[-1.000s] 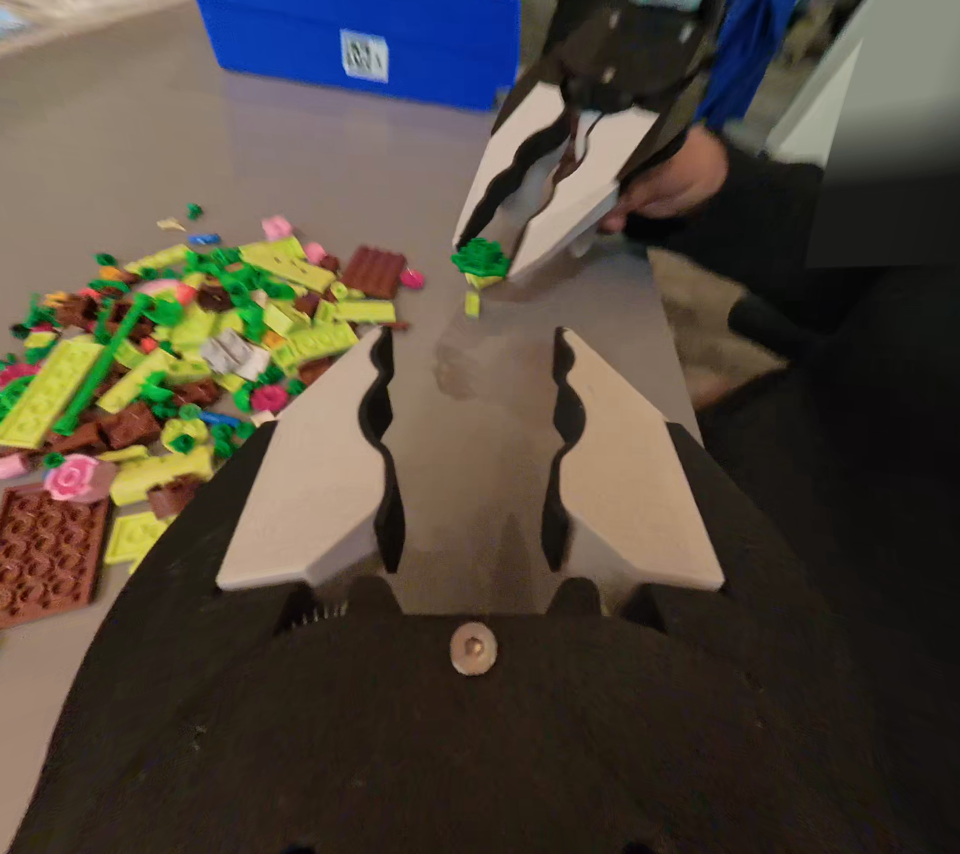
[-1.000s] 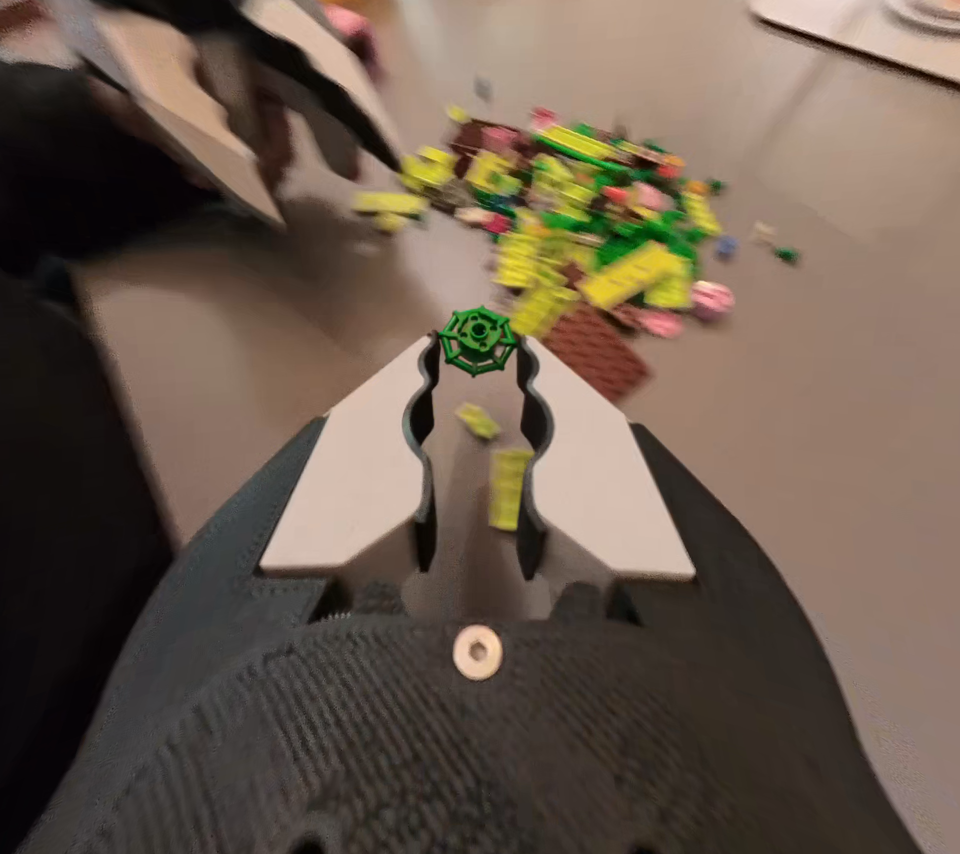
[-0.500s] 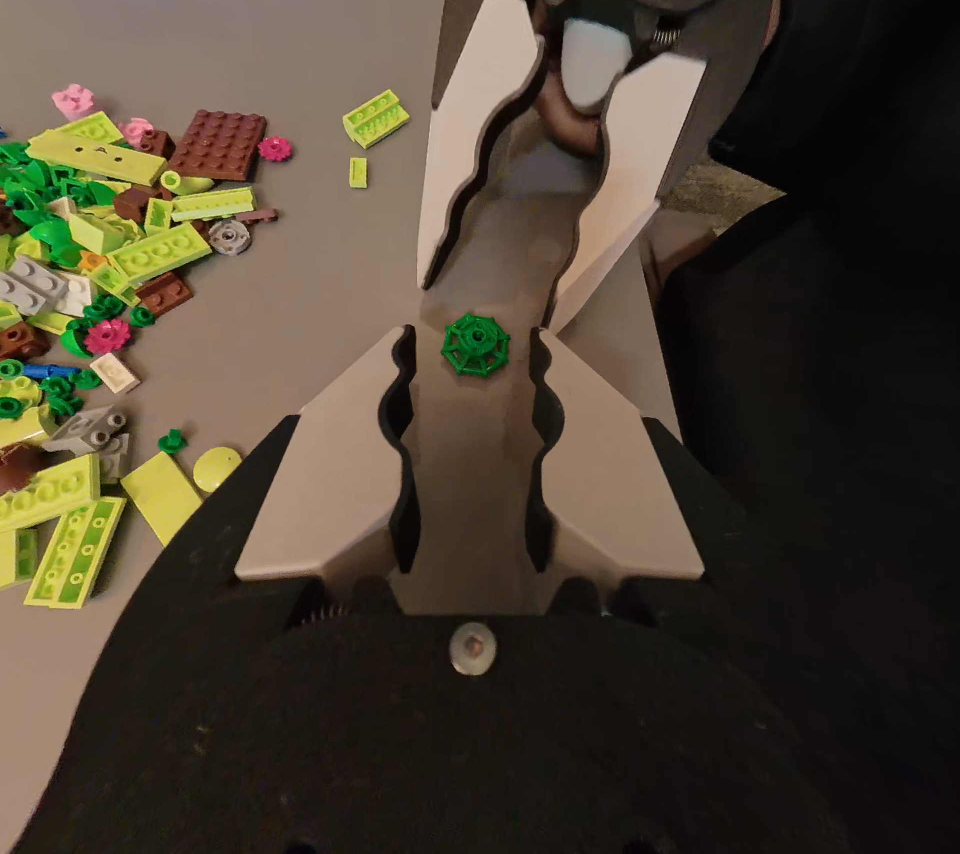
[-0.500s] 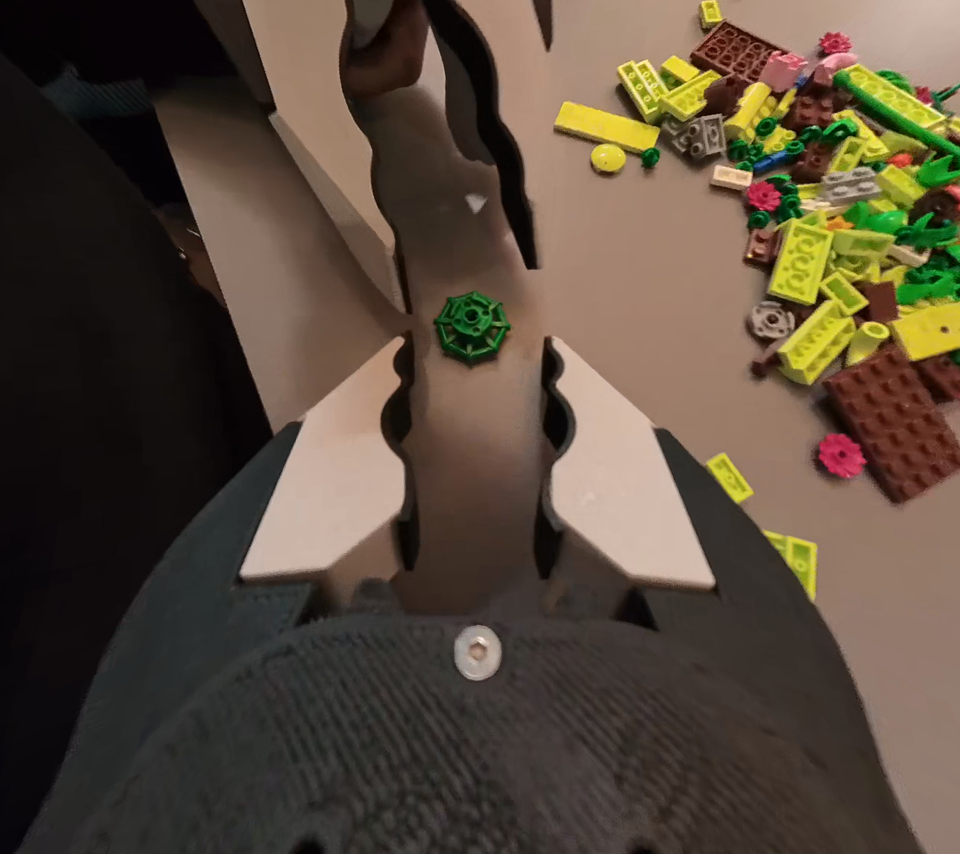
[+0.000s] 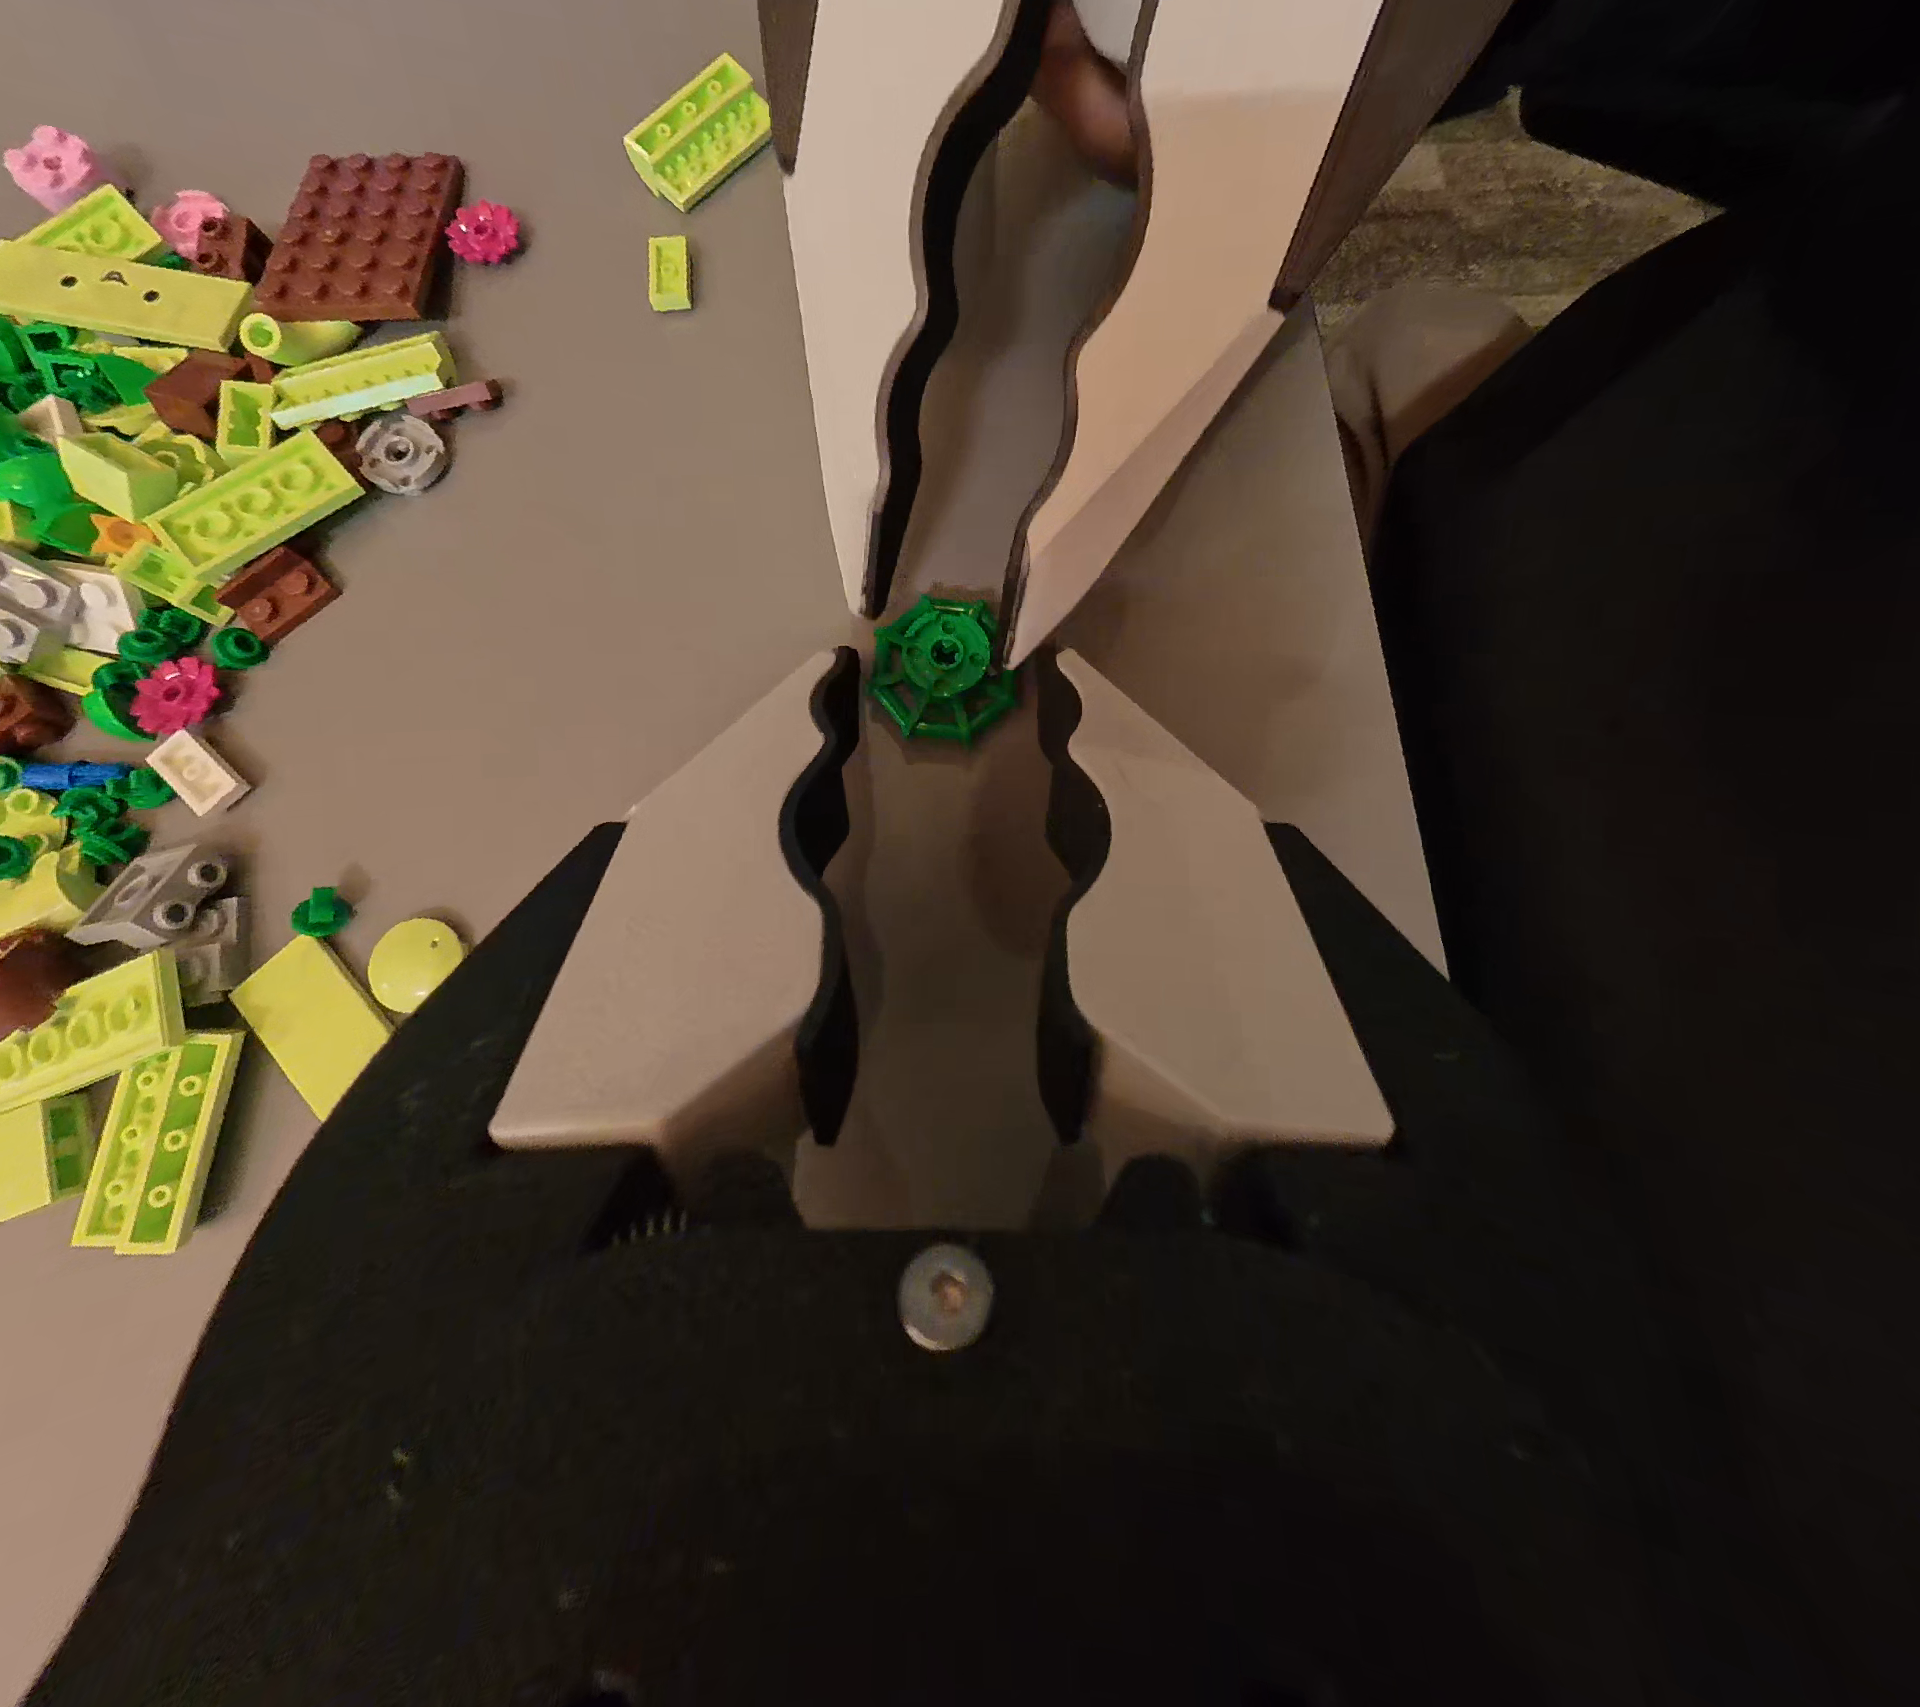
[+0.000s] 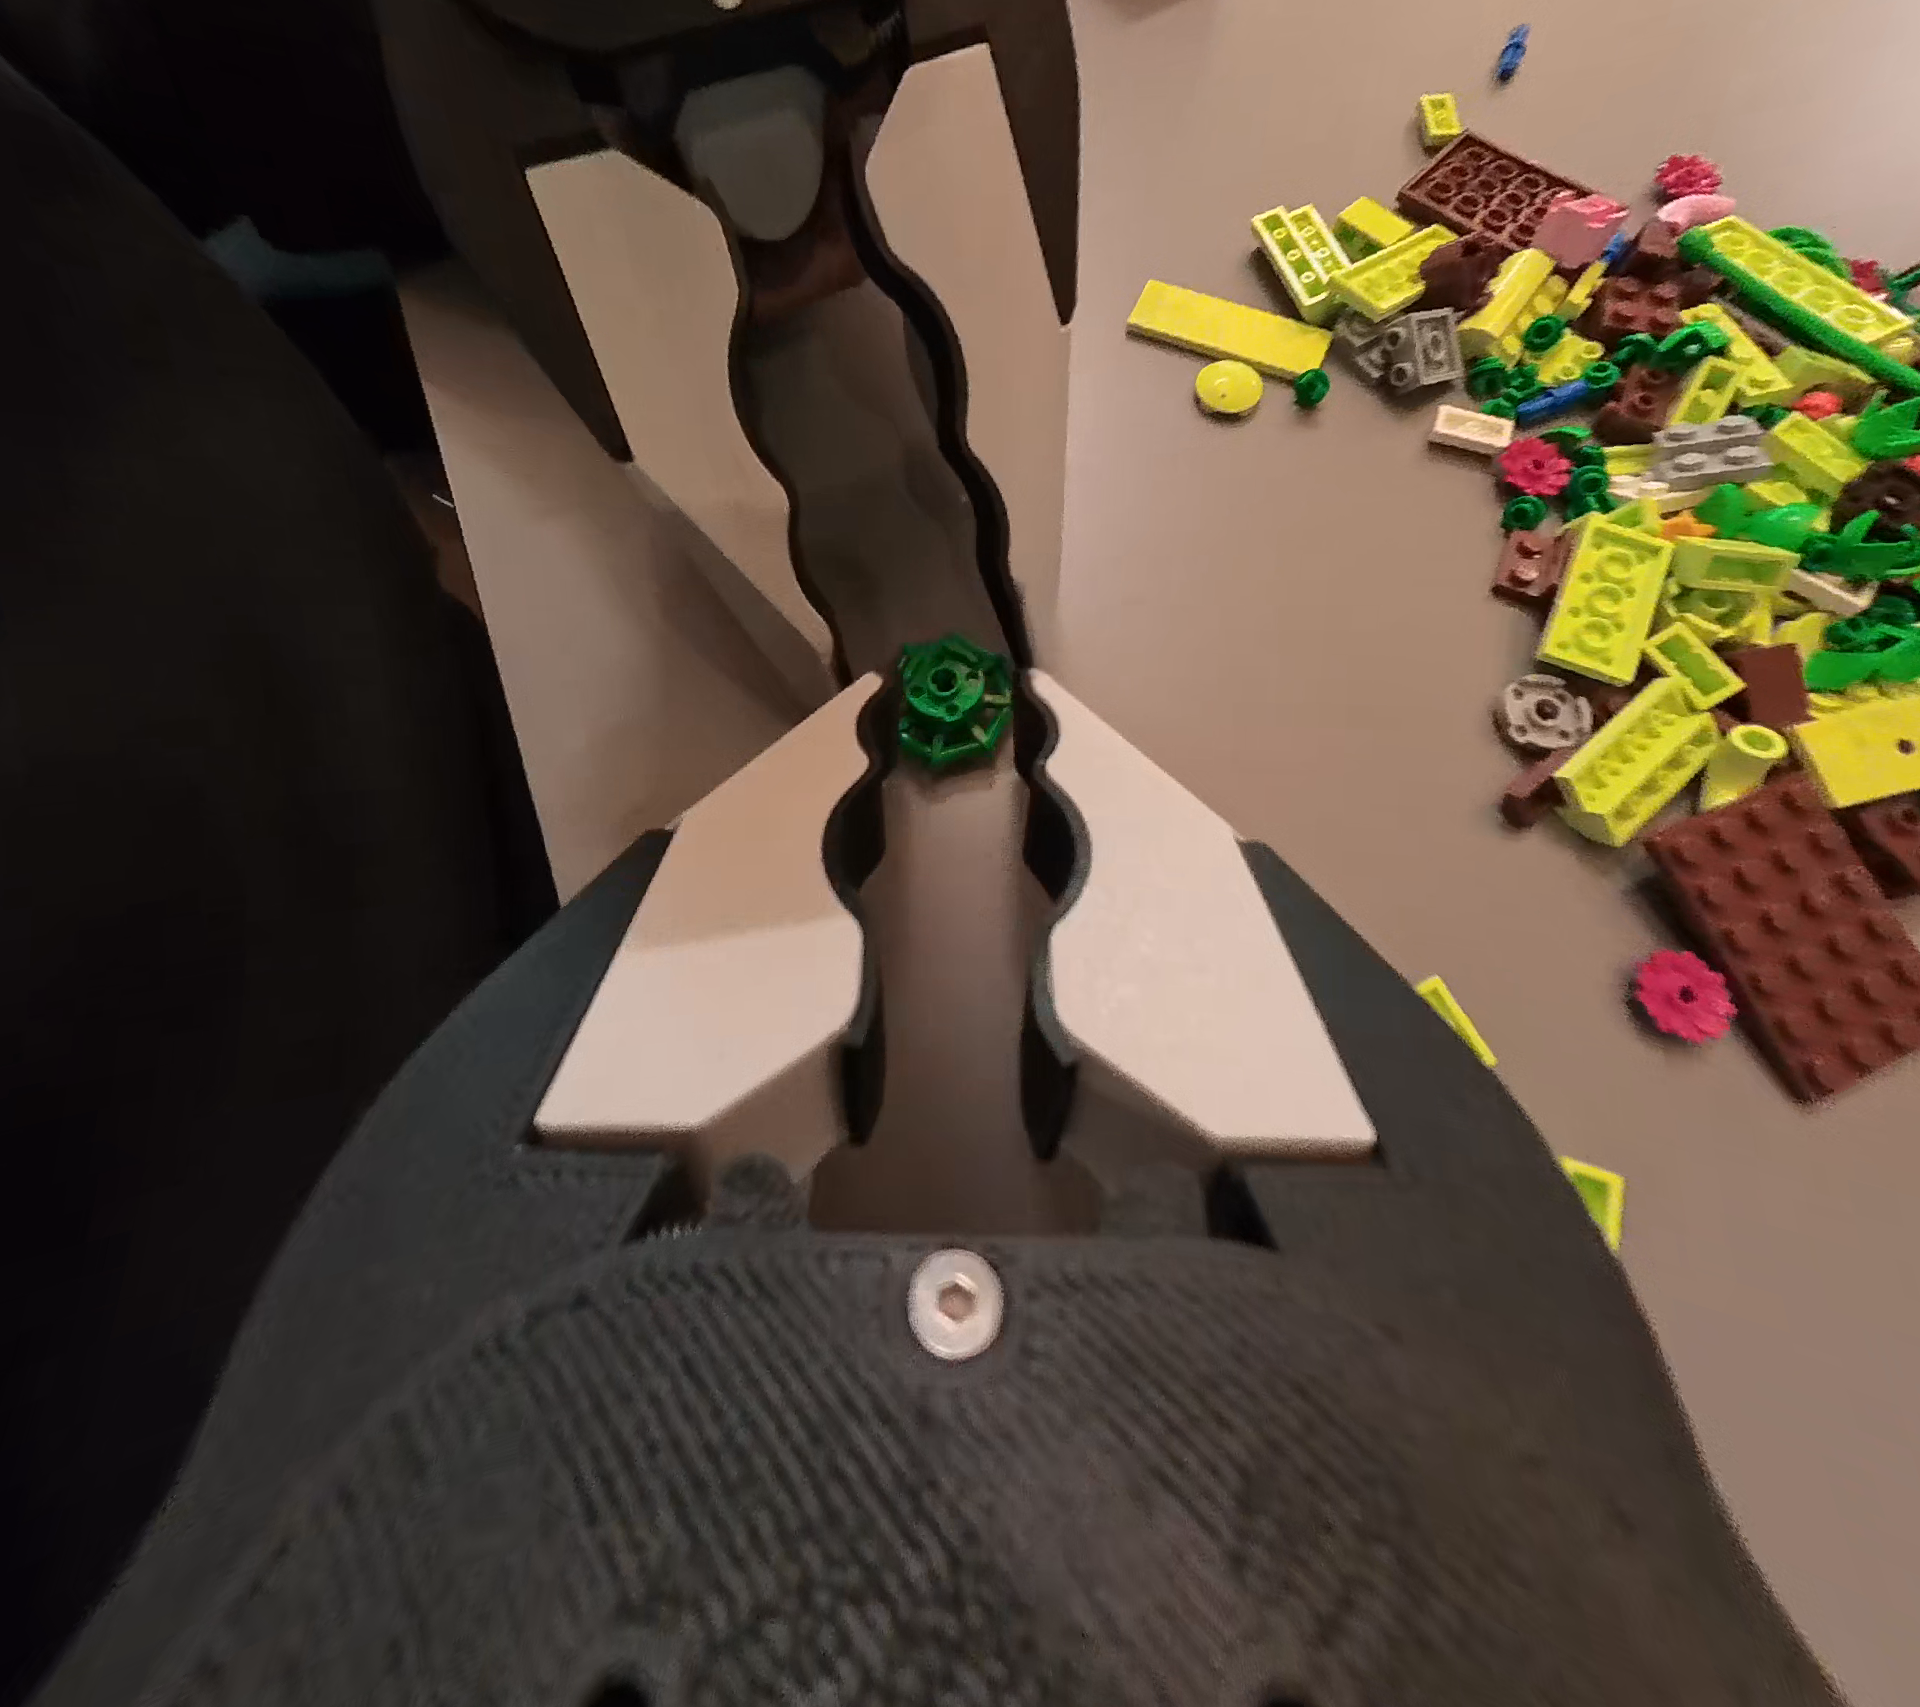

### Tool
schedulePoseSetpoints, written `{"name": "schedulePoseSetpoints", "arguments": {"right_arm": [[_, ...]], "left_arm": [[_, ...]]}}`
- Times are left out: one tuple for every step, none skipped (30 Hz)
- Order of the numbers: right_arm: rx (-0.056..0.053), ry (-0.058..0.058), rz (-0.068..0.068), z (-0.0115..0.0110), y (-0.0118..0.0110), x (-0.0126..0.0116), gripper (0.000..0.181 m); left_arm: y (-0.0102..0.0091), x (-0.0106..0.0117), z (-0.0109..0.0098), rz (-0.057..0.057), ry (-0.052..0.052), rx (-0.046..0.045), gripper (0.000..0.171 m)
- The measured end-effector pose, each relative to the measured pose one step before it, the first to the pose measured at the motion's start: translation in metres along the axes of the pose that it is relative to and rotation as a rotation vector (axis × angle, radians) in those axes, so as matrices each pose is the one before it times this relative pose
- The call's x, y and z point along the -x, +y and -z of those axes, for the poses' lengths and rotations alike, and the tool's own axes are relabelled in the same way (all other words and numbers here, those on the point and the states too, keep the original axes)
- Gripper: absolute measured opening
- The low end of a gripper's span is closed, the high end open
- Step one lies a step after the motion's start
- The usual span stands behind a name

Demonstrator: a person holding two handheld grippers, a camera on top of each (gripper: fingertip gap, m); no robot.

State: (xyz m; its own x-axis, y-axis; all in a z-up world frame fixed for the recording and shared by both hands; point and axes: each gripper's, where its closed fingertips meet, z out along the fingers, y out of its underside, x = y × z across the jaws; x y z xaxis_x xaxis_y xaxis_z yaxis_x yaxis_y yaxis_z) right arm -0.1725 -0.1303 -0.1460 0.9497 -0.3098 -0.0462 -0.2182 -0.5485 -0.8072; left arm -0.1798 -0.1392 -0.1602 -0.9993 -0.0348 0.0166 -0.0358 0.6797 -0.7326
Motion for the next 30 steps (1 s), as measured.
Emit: {"name": "schedulePoseSetpoints", "arguments": {"right_arm": [[0.0082, -0.0045, 0.0017, -0.00107, 0.00079, 0.00025, 0.019], [0.0019, -0.0049, 0.0013, -0.0004, 0.0001, 0.00023, 0.018], [-0.0037, -0.0028, 0.0001, 0.00014, -0.00063, -0.0001, 0.018], [-0.0014, -0.0043, -0.0035, 0.00003, -0.00028, 0.0, 0.017], [0.0025, -0.0065, -0.0049, -0.0002, 0.00037, 0.00028, 0.016], [0.0061, -0.0052, -0.0033, -0.00052, 0.00083, 0.00011, 0.015], [0.0069, -0.0065, -0.0014, -0.00053, 0.00088, 0.00018, 0.015], [0.0017, -0.0102, -0.0024, -0.00022, 0.00012, 0.00043, 0.014], [0.002, -0.0127, -0.003, -0.00008, 0.00019, 0.00048, 0.014], [0.0024, -0.0158, -0.0032, -0.00012, 0.00028, 0.00072, 0.012], [0.0025, -0.0112, -0.0003, -0.00012, 0.00022, 0.00041, 0.012], [0.0014, -0.0058, 0.0051, 0.00005, 0.00011, 0.00007, 0.011], [0.0006, -0.003, 0.006, 0.00004, 0.00009, 0.0, 0.011], [0.0004, -0.0022, 0.0, 0.00004, 0.0, -0.0002, 0.012], [0.0012, -0.0039, -0.0068, -0.00012, 0.00008, -0.00028, 0.012], [0.0015, -0.005, -0.008, -0.0001, 0.00009, -0.00014, 0.013], [0.0018, -0.0047, -0.0091, -0.00007, 0.00003, 0.00013, 0.013], [0.0017, -0.0035, -0.0095, -0.00024, 0.00009, 0.00051, 0.012], [0.0005, 0.0021, -0.0047, -0.00023, 0.00005, 0.00037, 0.012], [0.0013, 0.0068, 0.0, 0.00023, 0.0003, -0.00026, 0.012], [0.0029, 0.0045, -0.0089, 0.00044, 0.00036, -0.00054, 0.012], [0.0012, 0.0002, -0.0249, 0.00052, 0.00023, -0.00098, 0.012], [-0.0014, -0.0013, -0.0396, 0.00101, 0.0001, -0.00185, 0.015], [-0.0018, -0.0033, -0.045, 0.00118, 0.00012, -0.00218, 0.017], [0.0001, 0.0015, -0.034, 0.00111, 0.00047, -0.0021, 0.02], [-0.0035, 0.0149, -0.017, 0.00124, 0.00032, -0.00245, 0.021], [-0.0028, 0.0181, -0.0025, 0.00118, 0.00007, -0.00154, 0.02], [0.0043, 0.0151, 0.005, 0.00097, 0.00038, -0.00035, 0.02], [0.0052, 0.013, 0.0071, 0.00092, -0.00001, -0.00015, 0.02], [0.0003, 0.0083, 0.0051, 0.00104, -0.00096, -0.00012, 0.021]], "left_arm": [[-0.00121, 0.00034, 0.00055, 0.0003, 0.0004, -0.00825, 0.034], [-0.00065, 0.00026, 0.00026, 0.0027, 0.0019, -0.00425, 0.034], [-0.00059, -0.00048, 0.00011, 0.0012, 0.0071, -0.00342, 0.033], [-0.00055, -0.00062, -0.0001, -0.0009, 0.0069, -0.00229, 0.031], [0.00026, -0.00045, -0.00065, -0.0007, 0.0063, 0.00409, 0.03], [0.00062, -0.00032, -0.00098, -0.0011, 0.0043, 0.00745, 0.029], [0.00049, -0.00005, -0.0009, -0.0029, 0.0004, 0.0066, 0.029], [0.00035, 0.00033, -0.00057, -0.0034, -0.0049, 0.00417, 0.028], [0.00045, 0.00027, -0.0004, -0.004, -0.0063, 0.0034, 0.028], [0.00028, 0.00015, -0.0002, -0.0062, -0.0065, 0.00222, 0.028], [0.00019, 0.00005, -0.00023, -0.0057, -0.0061, 0.00167, 0.028], [0.00012, 0.00016, -0.00011, -0.0042, -0.0048, 0.00127, 0.028], [0.00011, 0.00003, -0.00012, -0.0025, -0.0033, 0.00124, 0.028], [0.00016, 0.00013, -0.0002, -0.0018, -0.0022, 0.0011, 0.028], [0.00011, 0.00001, -0.00009, -0.0002, -0.0007, 0.00075, 0.028], [0.00009, 0.00001, -0.0001, 0.0029, 0.002, 0.00067, 0.028], [0.00009, 0.00007, -0.00011, 0.0023, 0.0019, 0.00064, 0.028], [0.00002, -0.00019, 0.00001, 0.0, 0.0013, 0.00017, 0.028], [0.00007, -0.00008, -0.00011, -0.0002, 0.0, 0.00045, 0.028], [0.00006, 0.00018, -0.00014, -0.0026, -0.0036, 0.00088, 0.028], [0.00027, 0.00015, -0.00013, -0.0054, -0.007, 0.00182, 0.028], [0.00029, 0.00046, -0.00026, -0.0077, -0.0117, 0.00251, 0.028], [0.00019, 0.00113, -0.00028, -0.0092, -0.0186, 0.00246, 0.029], [-0.00053, 0.00203, -0.00016, -0.0057, -0.0281, -0.00195, 0.028], [-0.00022, 0.00382, -0.00043, 0.0001, -0.0465, 0.00274, 0.028], [-0.00011, 0.00323, -0.00066, -0.0054, -0.0481, 0.00432, 0.027], [-0.00052, 0.00151, -0.00048, -0.014, -0.0395, 0.00194, 0.027], [-0.00103, 0.00023, -0.00003, -0.0123, -0.029, -0.00186, 0.027], [-0.0008, 0.00008, 0.00005, -0.0062, -0.0214, -0.00147, 0.027], [-0.0003, 0.00047, 0.00007, 0.0002, -0.0144, -0.00002, 0.027]]}}
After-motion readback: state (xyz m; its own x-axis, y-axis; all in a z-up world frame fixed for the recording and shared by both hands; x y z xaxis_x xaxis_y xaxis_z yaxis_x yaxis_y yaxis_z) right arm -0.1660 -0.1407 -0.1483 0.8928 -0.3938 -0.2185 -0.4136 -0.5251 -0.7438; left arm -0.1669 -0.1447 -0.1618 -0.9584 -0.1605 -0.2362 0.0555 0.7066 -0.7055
